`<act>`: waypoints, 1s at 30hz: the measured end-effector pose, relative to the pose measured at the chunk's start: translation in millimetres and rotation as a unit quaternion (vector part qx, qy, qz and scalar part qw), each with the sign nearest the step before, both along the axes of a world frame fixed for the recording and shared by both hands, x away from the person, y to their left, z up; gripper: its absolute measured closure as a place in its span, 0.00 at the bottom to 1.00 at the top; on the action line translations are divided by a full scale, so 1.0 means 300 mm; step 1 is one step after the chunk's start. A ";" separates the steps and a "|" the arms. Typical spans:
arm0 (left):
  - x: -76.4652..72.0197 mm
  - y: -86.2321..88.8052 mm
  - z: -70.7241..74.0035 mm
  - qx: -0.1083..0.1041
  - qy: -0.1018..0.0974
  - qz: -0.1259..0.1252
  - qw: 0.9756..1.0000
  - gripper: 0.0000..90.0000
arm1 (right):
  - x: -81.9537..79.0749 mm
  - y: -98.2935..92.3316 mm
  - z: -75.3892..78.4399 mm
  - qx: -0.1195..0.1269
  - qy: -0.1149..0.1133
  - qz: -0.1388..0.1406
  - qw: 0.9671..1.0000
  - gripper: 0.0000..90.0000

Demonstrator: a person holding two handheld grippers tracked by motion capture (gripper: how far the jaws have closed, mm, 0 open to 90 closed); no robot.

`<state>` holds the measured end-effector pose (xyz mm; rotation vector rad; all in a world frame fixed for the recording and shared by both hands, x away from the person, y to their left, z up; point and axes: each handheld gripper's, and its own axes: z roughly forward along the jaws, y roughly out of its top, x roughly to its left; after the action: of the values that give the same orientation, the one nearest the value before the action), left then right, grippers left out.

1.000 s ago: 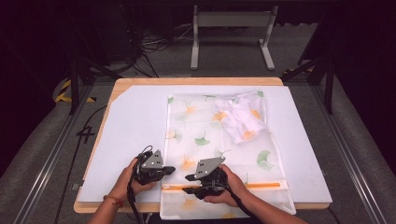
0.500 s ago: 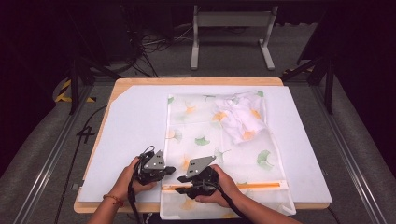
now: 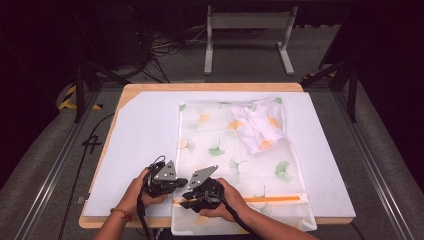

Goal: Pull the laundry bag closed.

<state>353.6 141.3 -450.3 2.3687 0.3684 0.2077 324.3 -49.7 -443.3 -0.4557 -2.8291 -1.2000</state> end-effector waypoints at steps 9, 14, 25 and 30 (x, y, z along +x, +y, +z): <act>-0.001 0.000 -0.001 -0.003 0.001 0.001 1.000 1.00 | 0.014 0.022 -0.009 0.005 0.012 -0.010 1.000 0.81; -0.001 0.001 -0.002 -0.004 0.000 0.000 1.000 1.00 | 0.006 0.043 -0.013 0.002 0.015 -0.013 1.000 0.89; 0.000 0.001 -0.003 -0.005 0.000 0.000 1.000 1.00 | 0.002 0.039 -0.003 0.019 0.016 -0.032 0.999 0.94; 0.002 0.003 -0.003 -0.005 -0.001 -0.002 1.000 1.00 | 0.005 0.030 -0.001 0.026 0.026 -0.035 0.999 0.95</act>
<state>354.1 142.1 -451.2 2.3588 0.3632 0.2051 325.8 -40.8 -443.6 -0.5790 -2.7536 -1.2511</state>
